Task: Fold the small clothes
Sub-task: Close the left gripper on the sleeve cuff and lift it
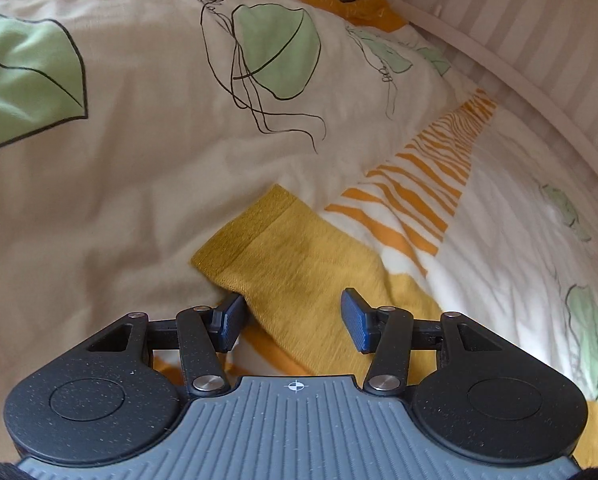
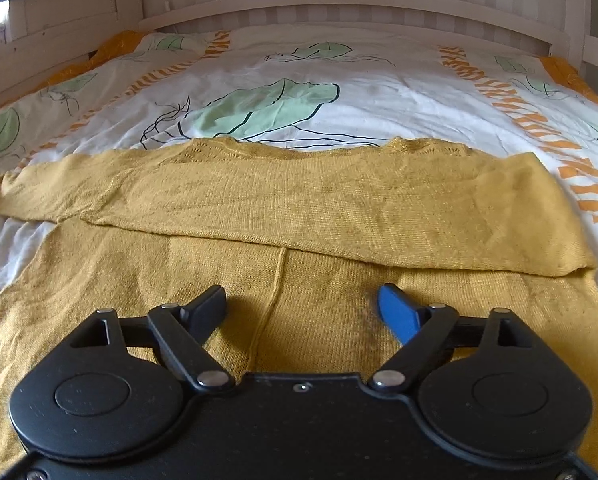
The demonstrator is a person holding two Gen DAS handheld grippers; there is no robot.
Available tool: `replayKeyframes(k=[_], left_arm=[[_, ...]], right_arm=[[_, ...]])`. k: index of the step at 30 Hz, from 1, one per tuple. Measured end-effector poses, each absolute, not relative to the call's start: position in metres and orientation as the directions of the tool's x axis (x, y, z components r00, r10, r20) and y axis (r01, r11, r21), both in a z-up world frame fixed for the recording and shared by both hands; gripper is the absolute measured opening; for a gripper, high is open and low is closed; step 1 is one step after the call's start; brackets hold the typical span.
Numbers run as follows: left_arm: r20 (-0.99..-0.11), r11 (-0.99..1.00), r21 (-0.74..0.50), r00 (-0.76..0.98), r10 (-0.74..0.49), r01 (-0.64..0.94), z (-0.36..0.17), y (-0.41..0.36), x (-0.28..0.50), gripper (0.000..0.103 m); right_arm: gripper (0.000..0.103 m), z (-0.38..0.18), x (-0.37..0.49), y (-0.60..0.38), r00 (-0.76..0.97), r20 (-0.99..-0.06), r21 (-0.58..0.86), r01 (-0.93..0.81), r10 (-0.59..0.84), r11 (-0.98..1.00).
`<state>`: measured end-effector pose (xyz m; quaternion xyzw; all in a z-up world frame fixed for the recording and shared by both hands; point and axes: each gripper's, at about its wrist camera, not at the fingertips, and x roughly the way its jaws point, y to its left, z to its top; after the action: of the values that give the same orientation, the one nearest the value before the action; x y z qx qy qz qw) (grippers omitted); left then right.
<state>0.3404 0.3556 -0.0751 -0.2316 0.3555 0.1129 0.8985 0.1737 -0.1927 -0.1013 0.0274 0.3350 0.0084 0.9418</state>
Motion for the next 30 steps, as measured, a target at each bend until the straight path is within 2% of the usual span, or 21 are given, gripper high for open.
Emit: replayKeyframes(k=[4, 5, 6, 7, 8, 15, 23, 30], left_arm=[[-0.677, 0.838, -0.393, 0.736, 0.015, -0.379, -0.077, 0.364, 0.341, 0.049], [-0.673, 0.831, -0.404, 0.739, 0.014, -0.383, -0.077, 0.365, 0.341, 0.045], [-0.668, 0.827, -0.407, 0.744, 0.02, -0.388, -0.077, 0.366, 0.34, 0.037], [-0.669, 0.825, -0.402, 0.742, 0.031, -0.397, -0.076, 0.366, 0.339, 0.015], [-0.676, 0.821, -0.402, 0.736, 0.033, -0.406, -0.076, 0.366, 0.338, 0.007], [-0.631, 0.846, -0.408, 0.775, 0.009, -0.342, -0.041, 0.342, 0.322, 0.004], [-0.515, 0.924, -0.366, 0.851, -0.103, -0.11, 0.045, 0.267, 0.3, 0.004], [-0.436, 0.935, -0.343, 0.867, -0.241, 0.088, 0.098, 0.168, 0.288, 0.004]], right_arm=[[0.09, -0.102, 0.175, -0.192, 0.773, -0.633, 0.057, -0.001, 0.037, 0.998], [0.09, -0.102, 0.175, -0.192, 0.774, -0.632, 0.058, 0.0, 0.037, 0.998], [0.09, -0.102, 0.175, -0.192, 0.774, -0.632, 0.058, 0.0, 0.036, 0.998], [0.09, -0.102, 0.175, -0.192, 0.774, -0.632, 0.057, 0.0, 0.036, 0.998], [0.09, -0.102, 0.175, -0.192, 0.774, -0.632, 0.057, 0.0, 0.036, 0.998], [0.09, -0.102, 0.176, -0.193, 0.774, -0.632, 0.064, 0.0, 0.041, 0.998], [0.09, -0.099, 0.174, -0.199, 0.775, -0.628, 0.111, -0.005, 0.074, 0.994], [0.086, -0.084, 0.164, -0.221, 0.781, -0.61, 0.223, 0.002, 0.137, 0.975]])
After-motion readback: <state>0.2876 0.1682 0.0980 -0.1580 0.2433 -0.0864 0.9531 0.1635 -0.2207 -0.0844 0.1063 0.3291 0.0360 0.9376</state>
